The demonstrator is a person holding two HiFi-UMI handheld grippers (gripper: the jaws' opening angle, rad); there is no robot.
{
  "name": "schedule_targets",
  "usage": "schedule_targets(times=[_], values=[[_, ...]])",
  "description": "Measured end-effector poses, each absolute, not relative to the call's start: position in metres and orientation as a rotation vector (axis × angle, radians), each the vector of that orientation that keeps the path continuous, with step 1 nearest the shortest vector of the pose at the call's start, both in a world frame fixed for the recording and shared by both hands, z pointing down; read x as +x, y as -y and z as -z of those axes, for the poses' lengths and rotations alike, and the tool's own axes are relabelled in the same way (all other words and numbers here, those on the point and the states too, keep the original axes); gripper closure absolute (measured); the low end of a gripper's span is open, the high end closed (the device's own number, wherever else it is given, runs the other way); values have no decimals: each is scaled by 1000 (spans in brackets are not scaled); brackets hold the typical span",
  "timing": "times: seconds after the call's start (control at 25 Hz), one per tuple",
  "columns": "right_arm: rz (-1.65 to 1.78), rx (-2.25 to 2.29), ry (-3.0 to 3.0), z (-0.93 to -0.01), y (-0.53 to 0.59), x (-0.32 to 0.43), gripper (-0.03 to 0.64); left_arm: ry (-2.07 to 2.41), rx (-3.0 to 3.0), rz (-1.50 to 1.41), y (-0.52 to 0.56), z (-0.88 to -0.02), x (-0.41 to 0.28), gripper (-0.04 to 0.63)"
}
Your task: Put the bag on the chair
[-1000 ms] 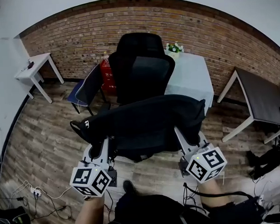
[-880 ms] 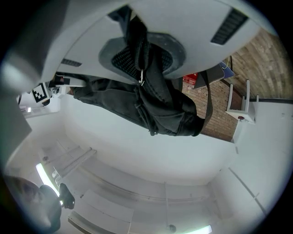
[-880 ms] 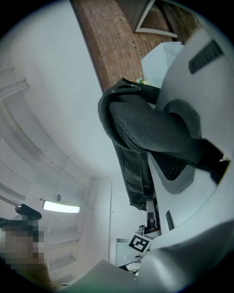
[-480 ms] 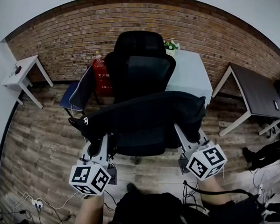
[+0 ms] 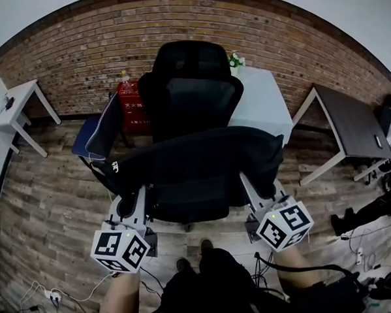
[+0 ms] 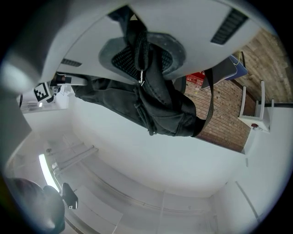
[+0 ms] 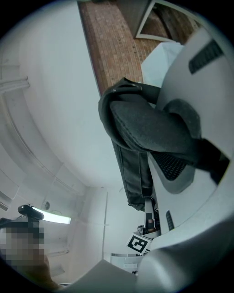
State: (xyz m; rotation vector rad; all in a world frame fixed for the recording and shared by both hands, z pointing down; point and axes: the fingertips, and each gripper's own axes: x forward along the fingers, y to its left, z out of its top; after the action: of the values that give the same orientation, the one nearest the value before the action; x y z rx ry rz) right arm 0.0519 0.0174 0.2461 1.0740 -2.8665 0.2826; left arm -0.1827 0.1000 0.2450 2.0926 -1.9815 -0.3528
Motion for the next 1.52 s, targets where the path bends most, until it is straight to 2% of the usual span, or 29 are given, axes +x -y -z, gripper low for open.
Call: schedule_targets(times=[0.84, 1.52], values=[[-349, 1058, 2879, -282, 148, 52, 529, 1982, 2058, 214, 70, -268, -181, 549], [-405, 1191, 2768, -314, 196, 27, 528, 1857, 2113, 122, 138, -304, -211, 549]])
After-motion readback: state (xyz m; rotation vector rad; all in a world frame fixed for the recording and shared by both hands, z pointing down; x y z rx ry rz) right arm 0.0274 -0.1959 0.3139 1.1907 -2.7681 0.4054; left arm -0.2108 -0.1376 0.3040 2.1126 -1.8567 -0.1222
